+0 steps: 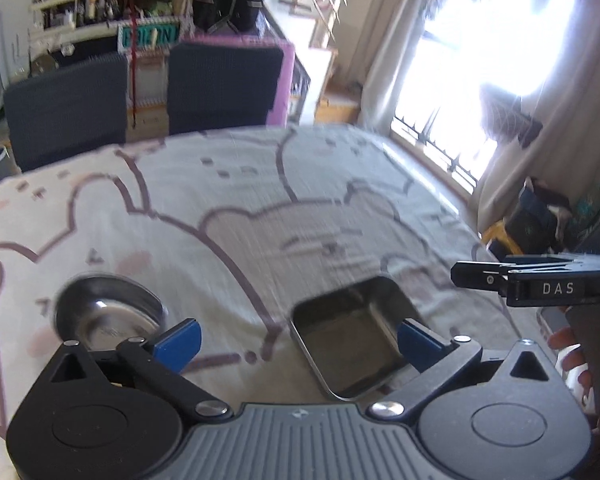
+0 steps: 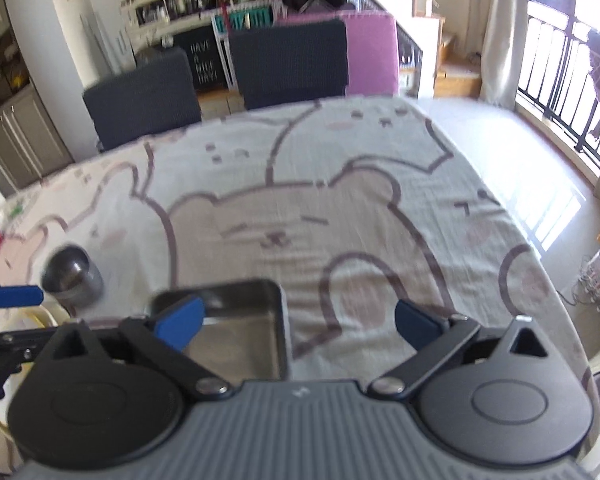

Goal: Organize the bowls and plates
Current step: 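Move both open tools to the oval steel bowl, then close both tools on the oval steel bowl's rim, then lift the oval bowl with both tools and carry it over a steel tin, then lower the oval bowl into the steel tin and open both tools, then close both tools on the rim of the tin holding the bowl, then lift the tin with the bowl using both tools and carry it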

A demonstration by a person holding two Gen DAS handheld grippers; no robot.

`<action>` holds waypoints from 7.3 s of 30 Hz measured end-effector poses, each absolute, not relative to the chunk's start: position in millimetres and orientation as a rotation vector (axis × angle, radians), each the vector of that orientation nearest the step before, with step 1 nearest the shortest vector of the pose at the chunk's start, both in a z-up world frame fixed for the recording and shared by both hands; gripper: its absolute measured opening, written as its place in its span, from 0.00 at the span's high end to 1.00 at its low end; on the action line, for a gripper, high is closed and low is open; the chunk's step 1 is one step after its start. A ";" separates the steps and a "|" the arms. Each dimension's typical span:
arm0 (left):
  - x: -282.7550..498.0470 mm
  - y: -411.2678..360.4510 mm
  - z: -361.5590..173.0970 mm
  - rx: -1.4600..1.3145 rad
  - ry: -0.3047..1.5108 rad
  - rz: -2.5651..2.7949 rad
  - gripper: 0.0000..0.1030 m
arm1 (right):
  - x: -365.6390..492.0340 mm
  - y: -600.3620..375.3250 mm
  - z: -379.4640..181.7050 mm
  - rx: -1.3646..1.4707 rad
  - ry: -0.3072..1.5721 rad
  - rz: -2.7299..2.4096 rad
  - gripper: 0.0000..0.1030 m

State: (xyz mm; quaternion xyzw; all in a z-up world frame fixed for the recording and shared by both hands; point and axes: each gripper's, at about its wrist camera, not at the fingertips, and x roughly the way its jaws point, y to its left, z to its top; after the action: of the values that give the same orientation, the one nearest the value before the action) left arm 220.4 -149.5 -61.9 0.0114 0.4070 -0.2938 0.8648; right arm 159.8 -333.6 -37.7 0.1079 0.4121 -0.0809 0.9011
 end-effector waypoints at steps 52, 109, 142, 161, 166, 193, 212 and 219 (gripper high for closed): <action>354.4 -11.9 -135.6 -0.040 1.064 -0.357 0.93 | 331.3 -142.2 -112.5 0.380 1.145 0.027 0.89; 285.2 -200.5 -126.9 -0.076 1.063 -0.599 0.95 | 195.4 -308.2 -61.6 0.312 1.108 -0.123 0.93; 289.9 -200.0 -120.8 -0.087 1.011 -0.618 0.66 | 201.5 -321.9 -74.3 0.393 1.102 -0.099 0.65; 269.0 -182.6 -124.6 0.083 1.047 -0.711 0.65 | 211.2 -338.6 -90.0 0.238 1.070 -0.167 0.56; 271.0 -182.6 -129.7 0.091 1.072 -0.710 0.66 | 214.1 -336.7 -101.9 0.218 1.130 -0.157 0.71; 287.8 -195.1 -155.9 0.017 1.149 -0.684 0.83 | 221.0 -343.9 -117.7 0.255 1.155 -0.054 0.91; 289.7 -184.2 -135.4 -0.101 1.116 -0.695 0.93 | 211.1 -348.9 -99.7 0.298 1.105 -0.019 0.95; 285.9 -159.3 -97.5 -0.255 1.023 -0.696 0.93 | 191.2 -355.8 -61.6 0.391 0.952 -0.006 0.95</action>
State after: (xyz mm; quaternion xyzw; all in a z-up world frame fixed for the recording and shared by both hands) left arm 285.9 -159.3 -97.5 -0.1192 0.4780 -0.3255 0.8071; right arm 191.2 -355.8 -61.6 0.1868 0.4551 -0.0028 0.8706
